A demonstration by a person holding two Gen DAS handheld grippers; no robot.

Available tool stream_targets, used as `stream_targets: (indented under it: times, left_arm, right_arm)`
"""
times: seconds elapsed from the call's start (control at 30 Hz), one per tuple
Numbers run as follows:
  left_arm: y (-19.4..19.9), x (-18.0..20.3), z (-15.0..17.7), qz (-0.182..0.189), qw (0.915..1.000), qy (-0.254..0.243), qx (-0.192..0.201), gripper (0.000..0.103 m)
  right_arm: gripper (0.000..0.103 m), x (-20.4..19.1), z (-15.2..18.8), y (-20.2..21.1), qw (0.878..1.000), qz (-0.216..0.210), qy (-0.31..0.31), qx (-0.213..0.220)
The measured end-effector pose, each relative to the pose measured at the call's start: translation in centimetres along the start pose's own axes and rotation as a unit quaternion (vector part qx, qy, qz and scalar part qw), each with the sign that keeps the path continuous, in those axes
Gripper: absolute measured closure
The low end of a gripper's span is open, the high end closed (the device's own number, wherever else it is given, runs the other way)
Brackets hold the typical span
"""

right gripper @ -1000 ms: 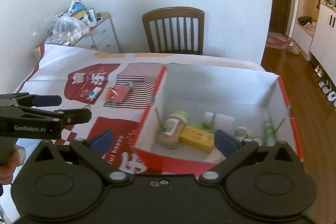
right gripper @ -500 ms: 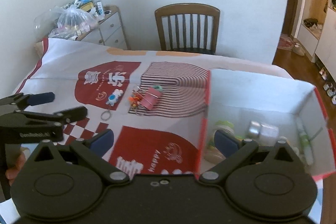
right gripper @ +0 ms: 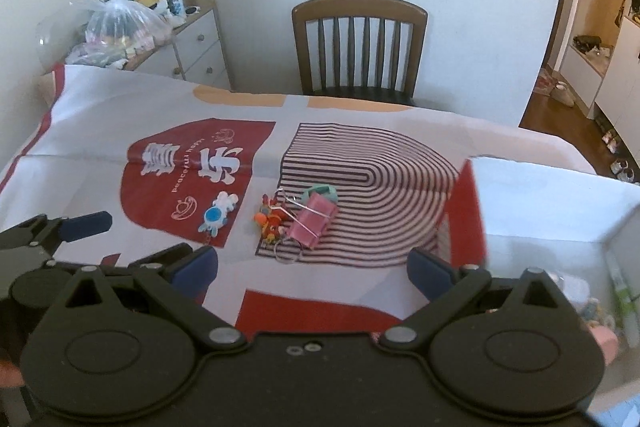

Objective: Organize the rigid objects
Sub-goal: 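Withdraw both tools from the box toward the keychains on the cloth, then grasp the bunny keychain with the left gripper while the right grasps the pink binder clip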

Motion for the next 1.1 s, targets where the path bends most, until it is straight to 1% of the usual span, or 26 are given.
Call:
stream_targets:
  times: [0.07, 0.13, 0.27, 0.43, 0.57, 0.67, 0.8, 0.83, 0.9, 0.93, 0.97, 1.0, 1.07, 1.1]
  left_arm:
    - [-0.8, -0.5, -0.1, -0.008, 1.0, 0.002, 0.001, 0.0]
    - [-1.5, -1.1, -0.1, -0.021, 0.9997, 0.006, 0.005, 0.0]
    - [-3.2, -1.9, 0.0, -0.021, 0.9997, 0.013, -0.006, 0.0]
    - [-4.9, -2.4, 0.3, -0.034, 0.9993, 0.005, -0.011, 0.0]
    - [-6.0, -2.8, 0.5, -0.04, 0.9991, 0.009, -0.012, 0.001]
    - [-6.6, -2.7, 0.6, -0.046, 0.9989, 0.0, -0.009, 0.001]
    - [-7.2, -2.7, 0.4, -0.046, 0.9989, -0.002, -0.002, 0.002]
    - [-7.3, -2.7, 0.3, -0.047, 0.9989, -0.003, -0.001, 0.003]
    - [-7.8, -2.5, 0.3, -0.041, 0.9991, -0.006, -0.003, 0.013]
    - [-8.0, -2.4, 0.3, -0.04, 0.9992, -0.006, -0.005, 0.016]
    - [-8.2, -2.3, 0.3, -0.038, 0.9992, -0.007, -0.006, 0.022]
    - [-8.4, -2.3, 0.3, -0.035, 0.9993, -0.005, -0.009, 0.027]
    - [-8.7, -2.3, 0.4, -0.031, 0.9994, -0.001, -0.013, 0.031]
    - [-8.8, -2.3, 0.4, -0.031, 0.9994, 0.0, -0.013, 0.031]
  right_arm:
    - [0.004, -0.3, -0.2, -1.4, 1.0, 0.006, 0.001, -0.007]
    - [0.007, -0.4, -0.2, -2.6, 1.0, 0.008, -0.005, -0.015]
    - [0.016, -0.5, -0.1, -5.0, 0.999, 0.009, -0.024, -0.036]
    - [0.022, -0.3, 0.1, -7.3, 0.998, 0.029, -0.032, -0.05]
    - [0.023, -0.4, 0.1, -8.7, 0.997, 0.031, -0.039, -0.06]
    - [0.025, -0.6, 0.0, -9.5, 0.997, 0.037, -0.035, -0.06]
    - [0.028, -0.4, 0.0, -10.3, 0.996, 0.036, -0.047, -0.06]
    - [0.03, -0.3, 0.0, -10.4, 0.996, 0.034, -0.05, -0.06]
    - [0.031, -0.2, 0.0, -10.6, 0.996, 0.03, -0.057, -0.057]
    - [0.034, -0.3, -0.1, -10.7, 0.996, 0.029, -0.058, -0.055]
    - [0.037, -0.3, -0.1, -10.7, 0.997, 0.027, -0.057, -0.053]
    - [0.039, -0.4, -0.2, -10.8, 0.997, 0.025, -0.059, -0.051]
    - [0.042, -0.6, -0.3, -10.9, 0.997, 0.022, -0.063, -0.05]
    - [0.043, -0.7, -0.4, -11.0, 0.996, 0.02, -0.065, -0.049]
Point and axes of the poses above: each gripper's, at about its wrist camera, not at the fingertips, and y roughly against the way its jaws point, x to its right, z to its underside, the point moved 6 cm from there along -y, roughly the way its jaws point, and after that the axes turned 10 degrees about z, right-handed, at the moved point
